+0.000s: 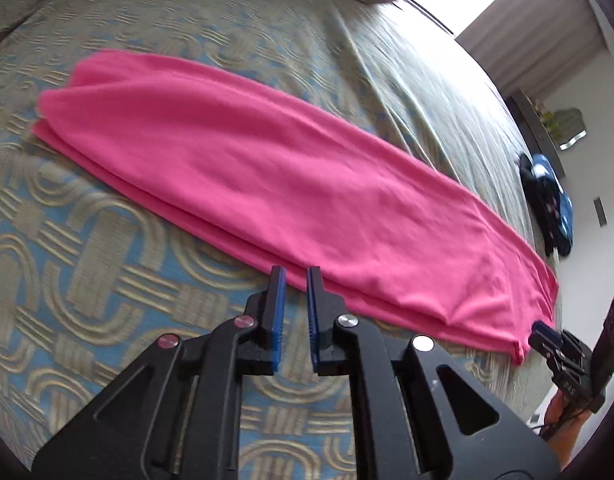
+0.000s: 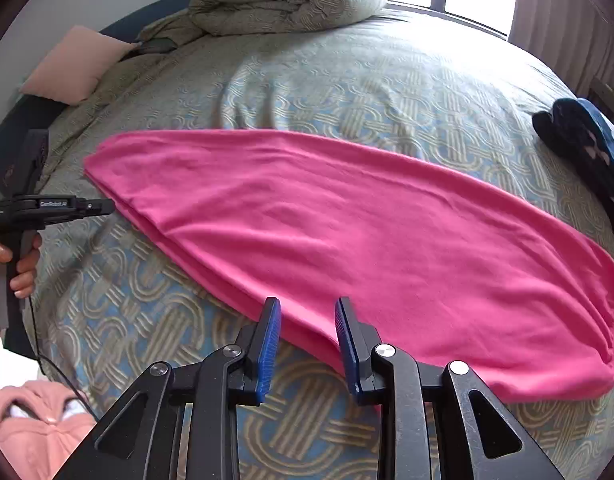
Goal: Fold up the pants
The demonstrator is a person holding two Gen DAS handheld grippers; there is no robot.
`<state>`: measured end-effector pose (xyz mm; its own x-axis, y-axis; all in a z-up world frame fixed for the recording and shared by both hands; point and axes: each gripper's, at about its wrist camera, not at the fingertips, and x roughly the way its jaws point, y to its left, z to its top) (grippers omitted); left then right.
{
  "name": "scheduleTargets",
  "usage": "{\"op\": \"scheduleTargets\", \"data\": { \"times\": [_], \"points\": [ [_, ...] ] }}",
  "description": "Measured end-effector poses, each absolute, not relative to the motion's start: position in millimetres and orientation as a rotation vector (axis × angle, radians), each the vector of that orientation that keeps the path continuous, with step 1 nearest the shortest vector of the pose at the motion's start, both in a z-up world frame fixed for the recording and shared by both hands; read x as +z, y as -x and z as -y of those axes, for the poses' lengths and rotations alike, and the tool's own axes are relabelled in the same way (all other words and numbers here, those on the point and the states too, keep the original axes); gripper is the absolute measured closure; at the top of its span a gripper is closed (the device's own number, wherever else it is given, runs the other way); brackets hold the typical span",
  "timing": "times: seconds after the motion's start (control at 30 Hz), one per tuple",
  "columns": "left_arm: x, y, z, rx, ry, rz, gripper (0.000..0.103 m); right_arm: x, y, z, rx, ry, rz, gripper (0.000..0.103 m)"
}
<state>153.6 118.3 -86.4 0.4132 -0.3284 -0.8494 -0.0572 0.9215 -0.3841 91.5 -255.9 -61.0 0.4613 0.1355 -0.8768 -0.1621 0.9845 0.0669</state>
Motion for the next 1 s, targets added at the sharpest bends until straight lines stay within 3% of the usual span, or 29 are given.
{"op": "scheduleTargets", "data": {
  "times": [0.1,0.3,0.47,0.63,1.0],
  "points": [
    [-78.2,-160.7,-172.1,-0.058,0.447,-1.071,0.077,-55.3,-112.8,225.3,0.238,0.049,-1.067,0.068],
    [-78.7,-156.3,-244.0,0.048,0.554,-0.999,0.077,-41.0,-178.8,132.3,0.4,0.111,-1.051,0.066],
    [-78.3,-150.8,-259.5,0.012,0.57,-0.954,0.077,-23.4,-255.0,28.2,0.544,0.176,-1.017,0.066],
    [-79.6,-151.5,-269.4,-0.026,0.569,-0.927,0.077,-44.0,-324.3,-81.0,0.653,0.258,-1.108,0.066],
    [-95.5,-164.5,-287.3,-0.165,0.658,-0.893,0.077,-93.8,-345.8,-176.2,0.735,0.425,-1.16,0.066]
  ]
}}
